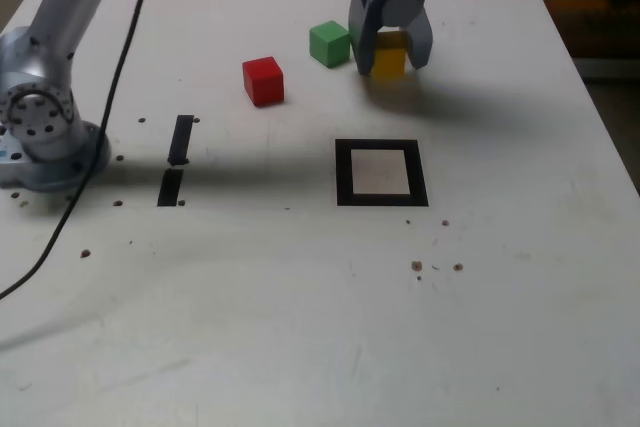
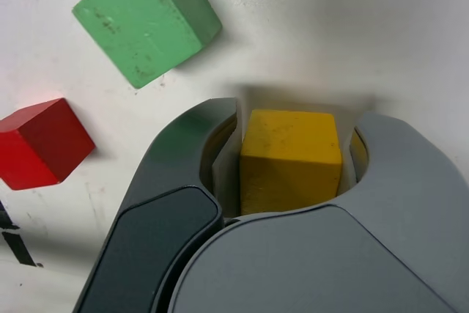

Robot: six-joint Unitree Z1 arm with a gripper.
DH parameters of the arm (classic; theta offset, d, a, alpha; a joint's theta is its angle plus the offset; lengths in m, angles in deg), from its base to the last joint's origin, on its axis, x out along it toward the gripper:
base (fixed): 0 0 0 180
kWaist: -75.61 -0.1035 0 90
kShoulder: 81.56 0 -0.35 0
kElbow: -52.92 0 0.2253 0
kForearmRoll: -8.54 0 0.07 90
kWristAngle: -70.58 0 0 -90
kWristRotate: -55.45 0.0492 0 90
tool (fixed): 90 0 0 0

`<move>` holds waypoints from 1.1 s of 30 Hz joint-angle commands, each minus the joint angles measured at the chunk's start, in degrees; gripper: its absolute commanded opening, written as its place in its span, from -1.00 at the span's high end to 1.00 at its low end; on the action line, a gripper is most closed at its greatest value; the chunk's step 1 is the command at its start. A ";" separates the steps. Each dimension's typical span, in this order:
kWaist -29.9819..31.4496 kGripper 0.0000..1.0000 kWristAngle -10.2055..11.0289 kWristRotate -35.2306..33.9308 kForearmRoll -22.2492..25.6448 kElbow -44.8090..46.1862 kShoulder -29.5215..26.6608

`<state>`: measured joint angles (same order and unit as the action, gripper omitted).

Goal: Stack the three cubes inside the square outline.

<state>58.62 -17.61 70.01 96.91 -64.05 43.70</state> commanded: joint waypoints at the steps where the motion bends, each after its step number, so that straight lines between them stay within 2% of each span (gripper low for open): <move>1: 0.47 0.53 0.25 -0.28 0.15 0.88 -1.08; 7: 0.91 0.53 0.67 -1.25 -1.02 5.41 -4.28; 12: 0.91 0.53 0.66 -1.29 -2.87 7.75 -4.79; 24: 1.23 0.51 -0.91 -1.71 -7.72 14.53 -4.94; 26: 1.42 0.37 -1.15 -1.86 -8.57 15.86 -5.06; 27: 1.50 0.20 -1.22 -1.88 -8.92 16.29 -5.02; 31: 1.62 -0.66 -1.05 -1.89 -9.10 16.68 -5.49; 33: 1.77 -0.94 -0.75 -2.00 -8.56 16.59 -6.96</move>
<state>60.16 -18.59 68.19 87.80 -47.28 38.46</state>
